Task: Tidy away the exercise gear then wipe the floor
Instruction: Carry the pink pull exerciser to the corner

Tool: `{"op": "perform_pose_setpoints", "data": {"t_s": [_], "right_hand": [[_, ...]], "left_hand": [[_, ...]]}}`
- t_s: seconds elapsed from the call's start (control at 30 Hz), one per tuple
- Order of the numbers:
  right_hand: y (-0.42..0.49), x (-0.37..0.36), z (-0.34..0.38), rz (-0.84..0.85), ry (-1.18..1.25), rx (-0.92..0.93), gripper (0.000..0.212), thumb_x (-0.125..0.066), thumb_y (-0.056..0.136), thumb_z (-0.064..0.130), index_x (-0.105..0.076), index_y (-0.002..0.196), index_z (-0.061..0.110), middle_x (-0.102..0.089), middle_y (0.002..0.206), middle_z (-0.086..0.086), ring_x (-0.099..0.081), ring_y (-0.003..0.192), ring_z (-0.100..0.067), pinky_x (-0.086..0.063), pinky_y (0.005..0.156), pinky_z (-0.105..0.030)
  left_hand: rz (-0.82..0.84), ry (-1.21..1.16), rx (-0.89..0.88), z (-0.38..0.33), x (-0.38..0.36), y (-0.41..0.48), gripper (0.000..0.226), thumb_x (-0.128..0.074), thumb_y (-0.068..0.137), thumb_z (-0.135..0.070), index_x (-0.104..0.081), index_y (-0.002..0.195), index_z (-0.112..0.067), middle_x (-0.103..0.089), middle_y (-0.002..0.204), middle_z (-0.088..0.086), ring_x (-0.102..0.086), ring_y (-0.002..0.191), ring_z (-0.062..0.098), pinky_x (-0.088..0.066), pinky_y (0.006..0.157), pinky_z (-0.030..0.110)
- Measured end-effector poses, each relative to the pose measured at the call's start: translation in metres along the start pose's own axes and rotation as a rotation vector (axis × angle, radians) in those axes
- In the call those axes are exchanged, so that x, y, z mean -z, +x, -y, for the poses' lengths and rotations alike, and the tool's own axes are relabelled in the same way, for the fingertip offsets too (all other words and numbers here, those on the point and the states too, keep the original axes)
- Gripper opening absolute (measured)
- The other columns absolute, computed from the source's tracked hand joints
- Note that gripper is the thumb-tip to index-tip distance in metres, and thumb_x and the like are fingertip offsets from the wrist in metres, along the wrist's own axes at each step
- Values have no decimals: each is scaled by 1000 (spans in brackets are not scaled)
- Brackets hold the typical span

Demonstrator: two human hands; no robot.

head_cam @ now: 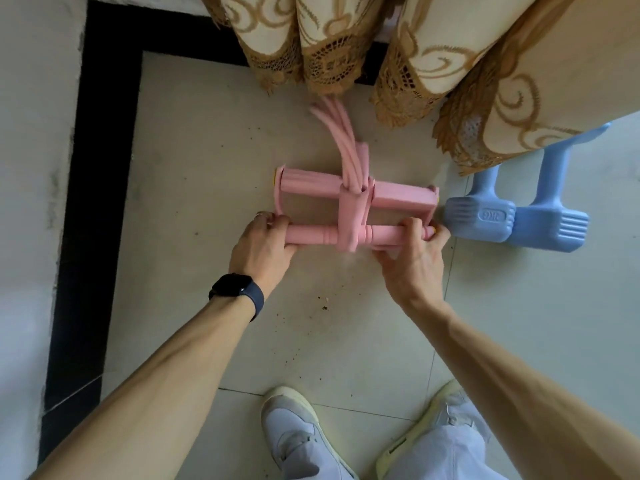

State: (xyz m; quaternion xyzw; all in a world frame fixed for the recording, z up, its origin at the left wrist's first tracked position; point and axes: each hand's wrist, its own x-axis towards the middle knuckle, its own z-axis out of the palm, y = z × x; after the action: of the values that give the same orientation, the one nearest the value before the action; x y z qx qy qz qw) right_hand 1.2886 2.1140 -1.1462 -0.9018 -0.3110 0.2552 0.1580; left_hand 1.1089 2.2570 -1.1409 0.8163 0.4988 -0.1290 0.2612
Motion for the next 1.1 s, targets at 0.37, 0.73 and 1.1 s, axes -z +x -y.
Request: {"op": "perform_pose_setpoints", "data": {"t_s": [0.37,0.73,1.1], "right_hand": [[55,17,10,26,-204,-104,50,-64,91,37,-37,122,9,-15,154,-15,-62,92,-44,-44,68,-42],[35,42,19,186,-233,-92,88,-60,93,25,0,157,21,20,164,-2,-62,98,-42,-46,66,-39],[-135,249,122,235,-246,219,49,-60,94,36,-54,140,21,-45,151,-10,-33,141,-32,-32,115,-40]], "left_hand": [[172,334,-159,-30,35,83,52,-64,83,-64,-63,115,-23,-54,114,12,-56,103,34,-43,74,38],[108,352,-69,-47,47,61,54,-64,89,-38,-44,138,-25,-36,144,14,-44,123,37,-43,93,47],[164,158,35,-93,216,-146,46,-53,92,-28,-47,137,-21,-55,134,6,-46,124,29,-41,95,40]]}}
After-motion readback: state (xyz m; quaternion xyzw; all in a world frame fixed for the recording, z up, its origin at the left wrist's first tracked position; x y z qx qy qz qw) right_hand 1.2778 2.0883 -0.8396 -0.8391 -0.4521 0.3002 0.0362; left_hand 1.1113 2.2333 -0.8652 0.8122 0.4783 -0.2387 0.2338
